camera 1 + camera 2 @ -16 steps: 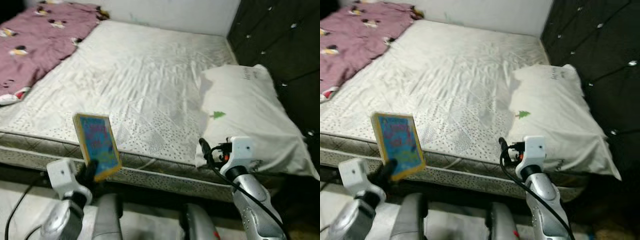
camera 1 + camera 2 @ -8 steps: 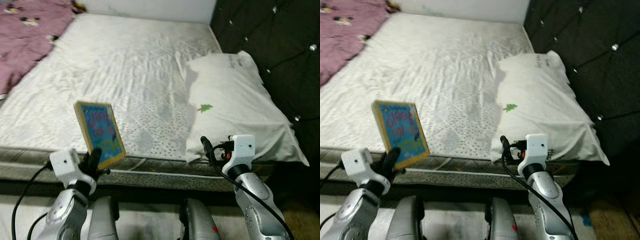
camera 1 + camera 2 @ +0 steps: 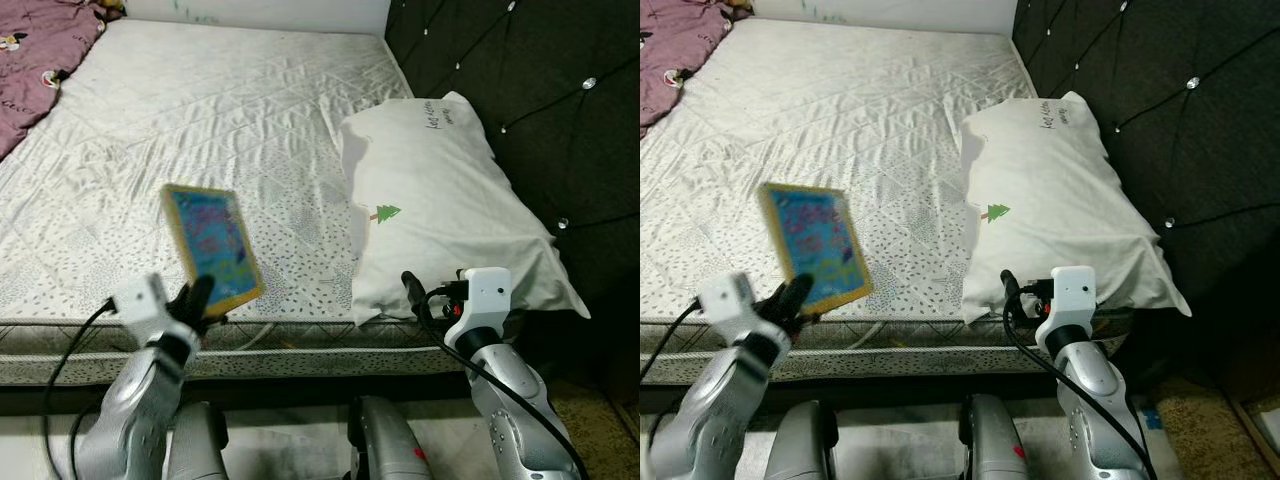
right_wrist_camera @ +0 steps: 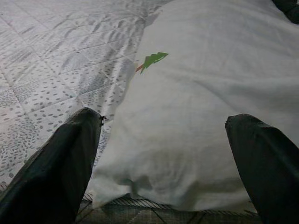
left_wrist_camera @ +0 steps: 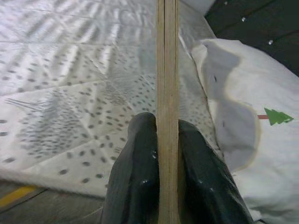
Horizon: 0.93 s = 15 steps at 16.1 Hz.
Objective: Clean up the room
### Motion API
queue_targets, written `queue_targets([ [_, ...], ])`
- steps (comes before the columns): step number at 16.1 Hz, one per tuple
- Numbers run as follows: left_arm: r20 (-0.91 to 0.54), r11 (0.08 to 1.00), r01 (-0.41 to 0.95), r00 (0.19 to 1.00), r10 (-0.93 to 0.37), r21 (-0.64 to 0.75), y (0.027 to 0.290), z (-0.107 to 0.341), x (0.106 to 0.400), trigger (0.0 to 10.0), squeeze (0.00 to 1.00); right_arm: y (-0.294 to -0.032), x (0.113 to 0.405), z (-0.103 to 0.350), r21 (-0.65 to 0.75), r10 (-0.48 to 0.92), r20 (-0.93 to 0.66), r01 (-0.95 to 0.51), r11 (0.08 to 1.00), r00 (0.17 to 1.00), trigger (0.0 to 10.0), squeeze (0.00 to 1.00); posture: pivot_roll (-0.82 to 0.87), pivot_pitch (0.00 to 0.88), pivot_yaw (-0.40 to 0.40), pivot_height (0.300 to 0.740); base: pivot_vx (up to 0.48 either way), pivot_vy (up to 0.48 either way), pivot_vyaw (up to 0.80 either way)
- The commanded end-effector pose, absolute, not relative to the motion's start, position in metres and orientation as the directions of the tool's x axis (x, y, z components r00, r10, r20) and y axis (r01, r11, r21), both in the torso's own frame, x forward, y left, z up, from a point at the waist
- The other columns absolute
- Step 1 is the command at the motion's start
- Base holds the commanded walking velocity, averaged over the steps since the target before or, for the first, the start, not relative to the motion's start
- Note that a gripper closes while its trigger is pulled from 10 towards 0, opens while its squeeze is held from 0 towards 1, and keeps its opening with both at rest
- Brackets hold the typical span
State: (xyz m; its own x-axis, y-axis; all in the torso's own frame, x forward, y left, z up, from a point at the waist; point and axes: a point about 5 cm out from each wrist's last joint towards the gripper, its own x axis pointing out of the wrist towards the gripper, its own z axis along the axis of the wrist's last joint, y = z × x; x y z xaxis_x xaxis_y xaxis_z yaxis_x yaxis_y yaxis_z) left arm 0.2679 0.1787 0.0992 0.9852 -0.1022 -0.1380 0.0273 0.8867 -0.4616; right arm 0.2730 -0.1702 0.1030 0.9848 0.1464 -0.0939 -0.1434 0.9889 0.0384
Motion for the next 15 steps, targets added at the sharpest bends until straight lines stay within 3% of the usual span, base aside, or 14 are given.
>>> queue_targets([
  [1,-0.121,0.875,0.049,0.985,-0.122,-0.482,0.176,0.103,0.274,10.0,0.0,-0.176,0.27,0.108,0.022,0.136,-0.083,-0.135,0.991,0.987,10.0,0.0,-0.12,0.08,-0.077,0.591,0.0,0.0,0.0],
  [9,-0.256,0.792,0.043,0.935,-0.248,-0.609,0.155,0.08,0.321,10.0,0.0,-0.202,0.252,0.117,-0.052,0.085,-0.097,-0.09,0.995,0.992,10.0,0.0,-0.22,0.108,-0.09,0.591,0.0,0.0,0.0],
  [15,-0.42,0.799,0.024,0.841,-0.342,-0.601,0.139,0.063,0.342,10.0,0.0,-0.211,0.239,0.124,-0.09,0.062,-0.116,-0.072,0.993,0.991,10.0,0.0,-0.28,0.13,-0.099,0.591,0.0,0.0,0.0],
])
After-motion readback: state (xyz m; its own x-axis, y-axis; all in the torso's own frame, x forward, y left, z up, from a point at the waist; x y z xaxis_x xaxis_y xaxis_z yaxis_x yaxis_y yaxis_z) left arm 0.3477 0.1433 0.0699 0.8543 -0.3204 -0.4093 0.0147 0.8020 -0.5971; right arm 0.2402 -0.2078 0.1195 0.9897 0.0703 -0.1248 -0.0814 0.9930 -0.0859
